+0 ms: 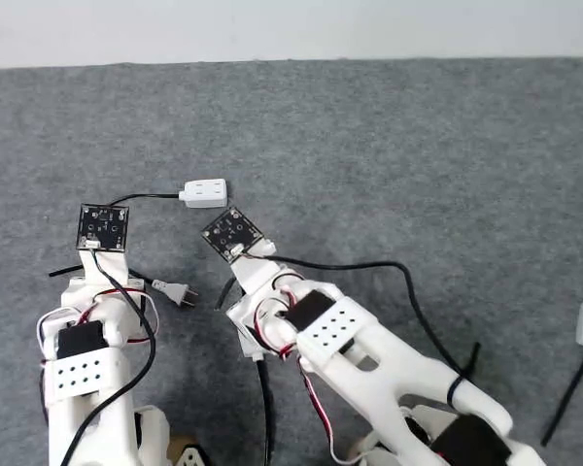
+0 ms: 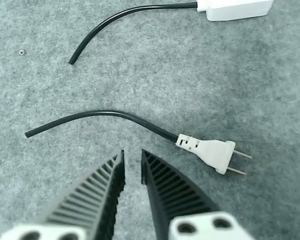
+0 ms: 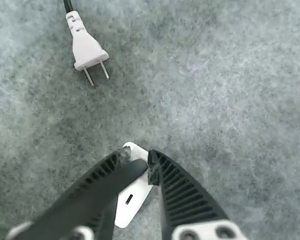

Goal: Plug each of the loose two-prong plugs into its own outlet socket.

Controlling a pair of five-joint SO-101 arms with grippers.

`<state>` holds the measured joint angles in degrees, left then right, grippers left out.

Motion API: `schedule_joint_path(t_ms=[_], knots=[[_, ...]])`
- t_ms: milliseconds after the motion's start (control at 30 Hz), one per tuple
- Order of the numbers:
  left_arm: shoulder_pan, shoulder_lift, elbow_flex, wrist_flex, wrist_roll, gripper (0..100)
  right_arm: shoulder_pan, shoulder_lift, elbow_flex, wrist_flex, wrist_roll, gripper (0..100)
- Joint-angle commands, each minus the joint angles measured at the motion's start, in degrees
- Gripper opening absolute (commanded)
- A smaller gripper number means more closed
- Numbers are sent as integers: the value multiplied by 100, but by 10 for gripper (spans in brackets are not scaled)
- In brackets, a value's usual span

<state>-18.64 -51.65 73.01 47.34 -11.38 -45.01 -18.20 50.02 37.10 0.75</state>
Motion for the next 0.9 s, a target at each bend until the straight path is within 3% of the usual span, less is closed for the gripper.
schedule_joint_path(t_ms=[0, 233, 567, 667, 767, 867], knots=[[-44, -53, -40, -185, -97, 55, -127, 163, -44, 180, -44, 51], [-44, -53, -40, -290, -97, 55, -1015, 233, -782, 1086, -1451, 288], [-53, -53, -40, -299, -97, 55, -936, 963, -738, 400, -1407, 291], [-53, -53, -40, -299, -97, 55, -664, 1358, -1046, 479, -1204, 210], [-53, -53, -40, -299, -97, 55, -558, 1701, -1433, 840, -967, 20], [-53, -53, -40, -299, -97, 55, -198, 1789, -1653, 1376, -624, 9]])
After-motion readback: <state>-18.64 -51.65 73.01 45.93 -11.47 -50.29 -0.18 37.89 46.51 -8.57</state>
